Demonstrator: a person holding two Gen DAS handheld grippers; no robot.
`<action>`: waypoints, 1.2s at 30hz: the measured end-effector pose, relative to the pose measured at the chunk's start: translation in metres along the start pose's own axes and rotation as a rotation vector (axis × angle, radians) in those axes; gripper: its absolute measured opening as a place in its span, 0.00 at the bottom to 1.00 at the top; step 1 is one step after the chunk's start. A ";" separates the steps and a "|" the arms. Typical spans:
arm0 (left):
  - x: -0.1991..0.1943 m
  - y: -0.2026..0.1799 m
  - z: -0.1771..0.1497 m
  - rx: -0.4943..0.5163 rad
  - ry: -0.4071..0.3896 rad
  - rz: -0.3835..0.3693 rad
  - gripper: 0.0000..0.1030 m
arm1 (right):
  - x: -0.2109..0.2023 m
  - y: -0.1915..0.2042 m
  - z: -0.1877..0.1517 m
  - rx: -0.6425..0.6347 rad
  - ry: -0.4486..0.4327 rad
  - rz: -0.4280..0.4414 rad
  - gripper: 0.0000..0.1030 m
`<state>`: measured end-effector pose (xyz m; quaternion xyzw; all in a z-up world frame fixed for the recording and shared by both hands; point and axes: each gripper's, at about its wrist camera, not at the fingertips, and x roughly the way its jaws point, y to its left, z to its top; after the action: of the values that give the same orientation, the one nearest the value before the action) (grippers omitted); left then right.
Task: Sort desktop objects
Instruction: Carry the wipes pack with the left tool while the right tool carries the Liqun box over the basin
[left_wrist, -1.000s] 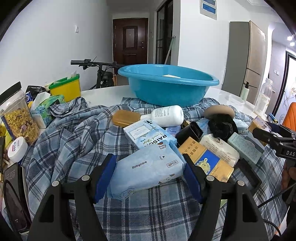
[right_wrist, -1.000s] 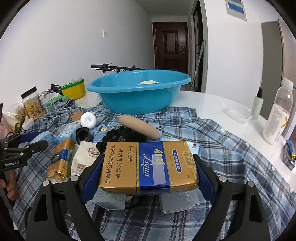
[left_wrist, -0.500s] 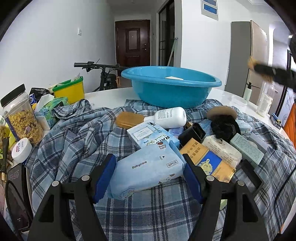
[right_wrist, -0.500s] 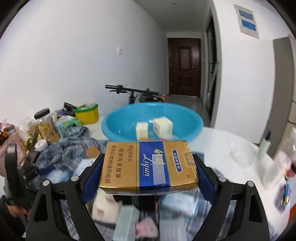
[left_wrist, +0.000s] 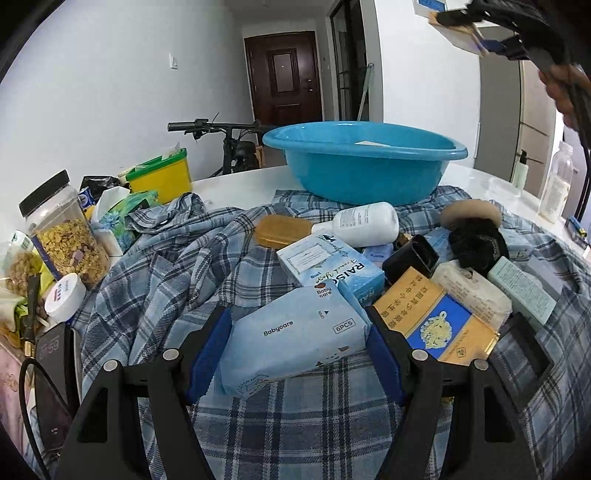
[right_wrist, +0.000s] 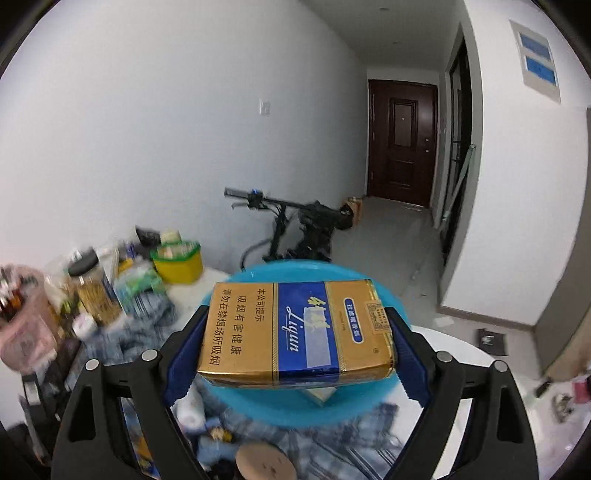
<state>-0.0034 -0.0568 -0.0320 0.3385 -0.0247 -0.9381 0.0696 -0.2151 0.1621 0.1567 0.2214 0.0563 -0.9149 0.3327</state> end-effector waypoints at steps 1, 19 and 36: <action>0.001 -0.001 0.000 0.004 0.007 0.017 0.72 | 0.005 -0.002 0.000 -0.002 -0.008 0.006 0.86; -0.031 -0.019 0.039 0.055 -0.076 0.002 0.71 | 0.069 -0.032 -0.020 0.086 0.080 0.146 0.86; -0.003 -0.055 0.202 0.044 -0.181 -0.131 0.71 | 0.078 -0.032 -0.025 0.096 0.099 0.138 0.86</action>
<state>-0.1364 -0.0025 0.1203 0.2548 -0.0293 -0.9666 -0.0017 -0.2790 0.1473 0.0984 0.2853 0.0133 -0.8795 0.3806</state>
